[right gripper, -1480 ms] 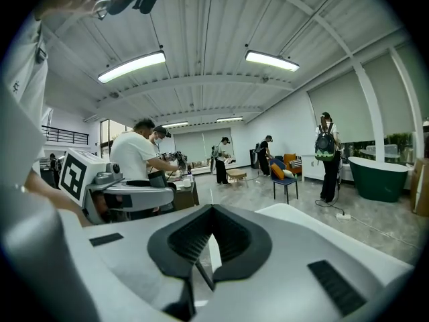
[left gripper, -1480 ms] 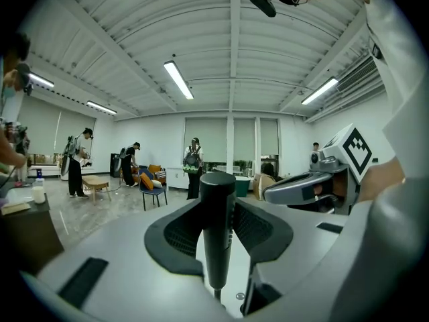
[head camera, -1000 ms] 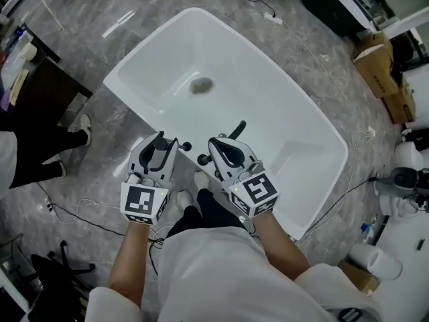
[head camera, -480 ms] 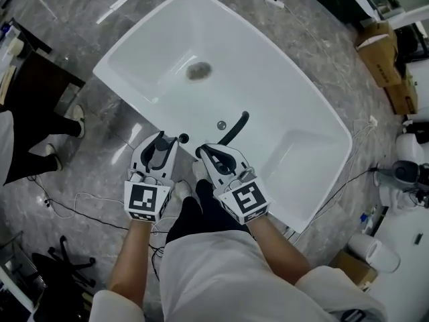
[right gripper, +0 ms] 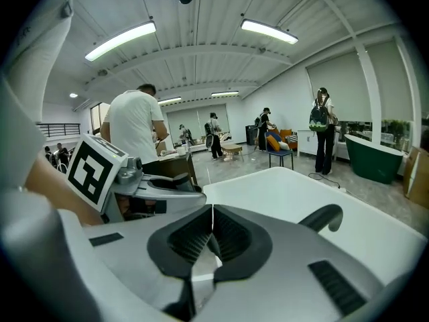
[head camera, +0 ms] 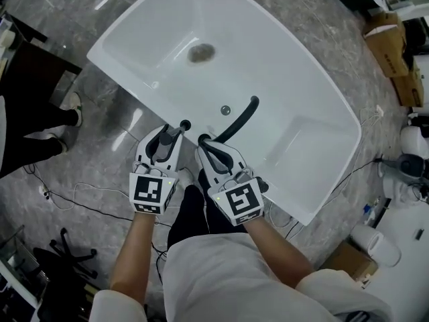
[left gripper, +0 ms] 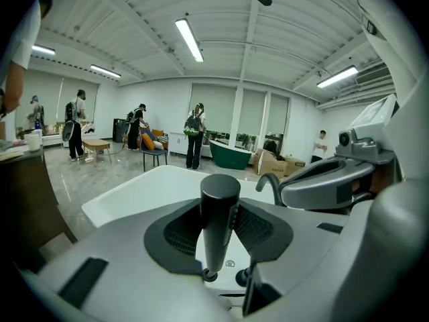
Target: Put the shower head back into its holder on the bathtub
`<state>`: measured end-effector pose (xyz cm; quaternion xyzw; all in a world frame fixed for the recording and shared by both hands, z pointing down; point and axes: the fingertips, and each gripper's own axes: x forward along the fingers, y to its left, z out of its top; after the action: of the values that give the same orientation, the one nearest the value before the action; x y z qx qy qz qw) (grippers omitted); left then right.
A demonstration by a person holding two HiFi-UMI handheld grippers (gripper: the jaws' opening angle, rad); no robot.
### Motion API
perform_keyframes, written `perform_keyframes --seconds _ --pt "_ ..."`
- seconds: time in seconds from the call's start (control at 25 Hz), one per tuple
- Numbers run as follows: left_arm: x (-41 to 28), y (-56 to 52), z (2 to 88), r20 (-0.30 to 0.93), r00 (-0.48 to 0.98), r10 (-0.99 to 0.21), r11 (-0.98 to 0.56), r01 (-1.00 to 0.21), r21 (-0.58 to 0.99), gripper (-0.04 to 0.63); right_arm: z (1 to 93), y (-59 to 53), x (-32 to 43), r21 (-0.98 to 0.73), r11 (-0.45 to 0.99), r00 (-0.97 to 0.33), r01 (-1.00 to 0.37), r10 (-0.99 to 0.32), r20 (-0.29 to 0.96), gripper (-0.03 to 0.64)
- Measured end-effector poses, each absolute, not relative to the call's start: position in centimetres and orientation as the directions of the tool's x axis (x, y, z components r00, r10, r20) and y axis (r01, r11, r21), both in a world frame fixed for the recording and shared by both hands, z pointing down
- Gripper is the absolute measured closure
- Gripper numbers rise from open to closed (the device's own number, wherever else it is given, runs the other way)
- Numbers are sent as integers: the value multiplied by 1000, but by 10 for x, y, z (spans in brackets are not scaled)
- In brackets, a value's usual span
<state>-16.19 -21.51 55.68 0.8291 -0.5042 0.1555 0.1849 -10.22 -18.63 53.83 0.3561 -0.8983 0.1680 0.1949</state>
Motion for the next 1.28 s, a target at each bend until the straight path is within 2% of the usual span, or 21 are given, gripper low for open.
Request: perform_keyframes --seconds 0.6,1.28 --pt "-159 -207 622 474 468 -746 -456 -878 149 454 617 -152 -113 -153 616 -592 -773 -612 525 598" --pt "-147 -221 669 515 491 -702 -505 -854 125 454 649 -147 -108 -176 537 -534 -825 -639 553 598"
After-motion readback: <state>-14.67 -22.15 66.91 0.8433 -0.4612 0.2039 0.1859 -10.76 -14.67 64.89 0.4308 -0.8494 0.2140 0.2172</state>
